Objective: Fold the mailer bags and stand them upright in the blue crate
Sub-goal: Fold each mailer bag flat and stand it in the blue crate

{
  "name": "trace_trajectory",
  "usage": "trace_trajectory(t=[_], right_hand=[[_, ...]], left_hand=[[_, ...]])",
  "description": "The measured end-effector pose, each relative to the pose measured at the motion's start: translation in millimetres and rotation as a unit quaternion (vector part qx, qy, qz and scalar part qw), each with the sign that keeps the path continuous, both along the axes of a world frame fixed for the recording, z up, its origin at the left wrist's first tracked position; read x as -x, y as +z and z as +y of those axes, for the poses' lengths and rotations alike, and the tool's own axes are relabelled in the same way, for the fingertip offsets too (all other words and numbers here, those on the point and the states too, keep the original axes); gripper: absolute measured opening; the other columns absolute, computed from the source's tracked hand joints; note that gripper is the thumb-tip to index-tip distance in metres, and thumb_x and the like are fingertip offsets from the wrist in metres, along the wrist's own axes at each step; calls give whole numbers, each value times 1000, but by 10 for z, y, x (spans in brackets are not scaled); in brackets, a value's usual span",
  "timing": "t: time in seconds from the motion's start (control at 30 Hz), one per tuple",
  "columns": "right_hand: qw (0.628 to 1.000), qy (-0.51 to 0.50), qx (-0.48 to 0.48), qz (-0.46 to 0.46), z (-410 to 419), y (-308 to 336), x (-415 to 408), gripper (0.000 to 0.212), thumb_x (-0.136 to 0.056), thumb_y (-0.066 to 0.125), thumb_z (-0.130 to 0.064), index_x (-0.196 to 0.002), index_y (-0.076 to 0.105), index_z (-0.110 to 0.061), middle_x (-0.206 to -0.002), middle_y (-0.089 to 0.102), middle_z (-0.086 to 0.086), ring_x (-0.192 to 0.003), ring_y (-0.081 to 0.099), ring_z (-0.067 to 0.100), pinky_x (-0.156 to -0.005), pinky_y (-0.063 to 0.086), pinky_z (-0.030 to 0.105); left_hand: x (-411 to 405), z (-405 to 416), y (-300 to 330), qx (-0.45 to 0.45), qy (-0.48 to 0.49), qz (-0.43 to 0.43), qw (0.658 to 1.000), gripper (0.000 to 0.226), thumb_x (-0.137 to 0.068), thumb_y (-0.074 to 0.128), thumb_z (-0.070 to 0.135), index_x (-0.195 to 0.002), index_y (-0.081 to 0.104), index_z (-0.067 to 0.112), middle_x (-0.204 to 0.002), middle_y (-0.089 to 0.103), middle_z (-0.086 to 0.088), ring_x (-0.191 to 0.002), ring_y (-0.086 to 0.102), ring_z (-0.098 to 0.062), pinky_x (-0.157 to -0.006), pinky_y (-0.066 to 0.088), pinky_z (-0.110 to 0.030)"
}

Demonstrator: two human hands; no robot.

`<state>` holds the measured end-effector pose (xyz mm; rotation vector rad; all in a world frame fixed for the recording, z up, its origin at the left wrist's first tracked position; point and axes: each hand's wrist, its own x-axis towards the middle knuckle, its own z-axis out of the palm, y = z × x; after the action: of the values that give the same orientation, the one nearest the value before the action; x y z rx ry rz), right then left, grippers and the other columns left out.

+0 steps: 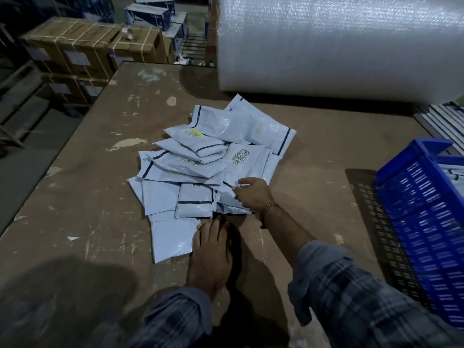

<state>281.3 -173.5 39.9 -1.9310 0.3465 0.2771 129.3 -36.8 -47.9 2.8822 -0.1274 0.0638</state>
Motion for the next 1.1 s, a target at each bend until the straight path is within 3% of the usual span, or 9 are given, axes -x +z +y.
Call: trace_trajectory(t=[0.1,0.27,0.37,0.5,0.67,0.8,0.97,1.03,1.1], right_hand=[[997,-68,-26,-16,41,-49,34,36,-75,93,-27,-103,81,-9,-96,79,8,-88,74,21,-88,63,41],[985,-140,-92,-29,-172,67,265,29,-67,99,-22,-85,80,-8,-84,79,10,-78,75,26,-75,65,42],[977,-175,-118,-13,-426,98,458,24,-68,97,-14,-79,77,-11,-84,77,7,-85,76,29,-79,65,46],[979,-180,-93,6,-887,78,879,15,-82,82,-1,-90,72,-8,-93,74,12,-85,70,27,-81,61,48],[987,-154,27,34,-1583,-48,1404,26,-82,80,5,-104,69,-4,-97,73,16,-86,70,30,-81,62,53],[979,-168,93,75,-1929,-118,1751,17,-80,74,3,-80,72,-13,-85,74,8,-87,70,30,-81,61,55],[956,-274,67,84,-2145,-591,2223,15,-68,74,-20,-79,74,-11,-80,75,7,-81,73,31,-74,63,55],[963,-249,54,84,-2053,-790,2346,30,-64,76,-41,-81,75,-16,-74,75,0,-75,74,26,-74,63,54],[978,-169,92,83,-1756,-527,2473,33,-79,74,-48,-74,74,-15,-63,71,-2,-66,70,18,-71,62,45]], left_hand=[[-1,6,8,-7,-3,8,1000,61,-98,37,31,-156,44,19,-165,39,-7,-152,34,-32,-124,29,-51],[6,-27,51,19,7,-10,1000,52,-103,40,33,-153,48,20,-163,41,-5,-151,35,-29,-122,30,-50],[7,-38,49,30,3,-29,999,52,-104,40,34,-153,50,19,-161,45,-5,-149,38,-29,-121,32,-50],[3,-33,11,36,0,-38,999,53,-104,41,35,-153,52,19,-159,47,-7,-147,42,-32,-120,34,-52],[-12,-4,-99,42,3,-14,999,56,-105,32,38,-151,54,15,-159,49,-10,-145,45,-33,-119,33,-53],[-2,-6,-120,46,5,-14,999,58,-105,30,39,-152,53,15,-159,48,-10,-145,43,-33,-119,31,-53],[42,-34,-79,60,9,-42,997,54,-106,36,36,-153,50,15,-158,48,-12,-144,41,-34,-119,32,-56],[51,-38,-81,62,6,-53,997,53,-106,39,34,-154,48,15,-158,48,-13,-144,42,-35,-119,32,-56],[48,-32,-79,62,6,-52,997,53,-107,38,35,-154,48,15,-159,48,-12,-145,42,-35,-120,31,-56]])
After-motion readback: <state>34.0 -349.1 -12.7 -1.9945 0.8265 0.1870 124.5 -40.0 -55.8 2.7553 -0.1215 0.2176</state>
